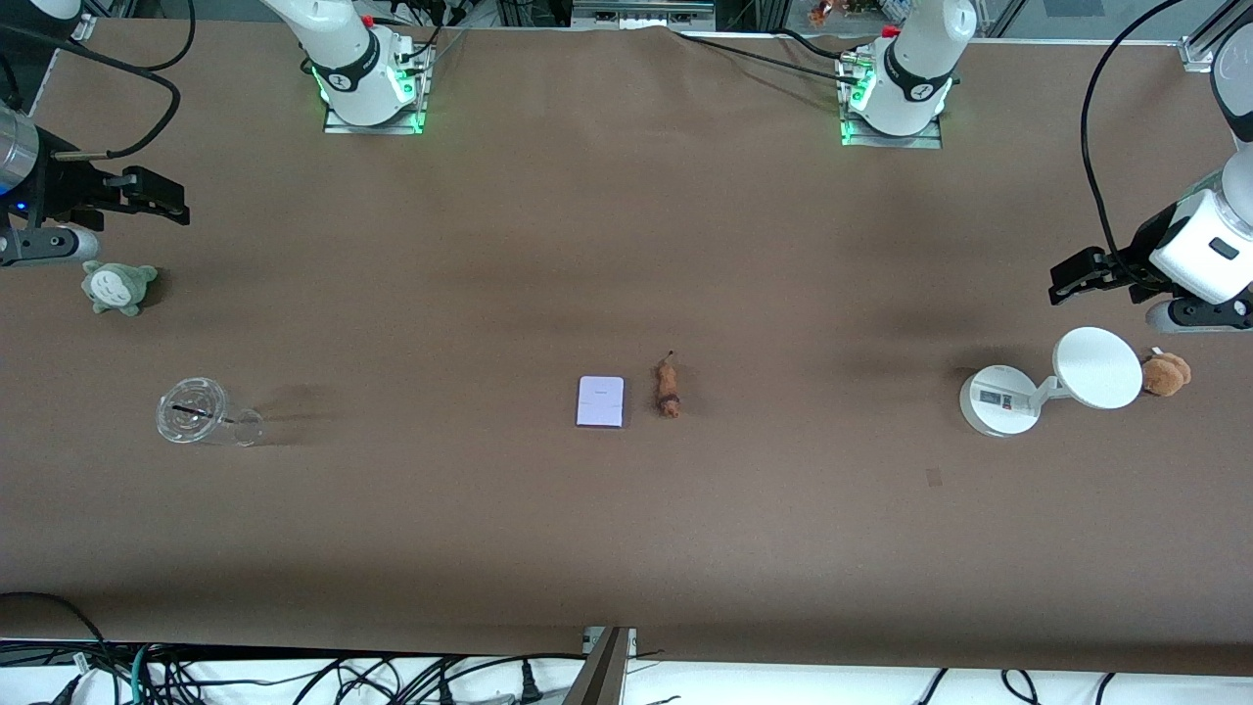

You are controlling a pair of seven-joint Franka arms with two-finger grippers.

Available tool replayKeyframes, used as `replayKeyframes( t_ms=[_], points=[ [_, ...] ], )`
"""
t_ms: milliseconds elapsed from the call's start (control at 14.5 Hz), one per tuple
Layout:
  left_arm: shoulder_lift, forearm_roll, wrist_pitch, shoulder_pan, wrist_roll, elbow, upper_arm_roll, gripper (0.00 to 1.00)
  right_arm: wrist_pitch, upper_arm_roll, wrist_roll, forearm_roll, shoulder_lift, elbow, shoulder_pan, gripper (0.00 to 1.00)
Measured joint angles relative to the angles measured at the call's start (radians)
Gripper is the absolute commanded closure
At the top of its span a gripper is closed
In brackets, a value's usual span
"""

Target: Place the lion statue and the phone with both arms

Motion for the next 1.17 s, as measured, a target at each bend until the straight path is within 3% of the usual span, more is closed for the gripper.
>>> replayKeyframes(
  t_ms=[1170],
  points=[
    [0.0, 0.0, -0.016, -0.013, -0.068, 0.006, -0.025, 0.0, 0.007, 0.005, 0.0, 0.0, 0.029, 0.01, 0.0, 0.0]
  ],
)
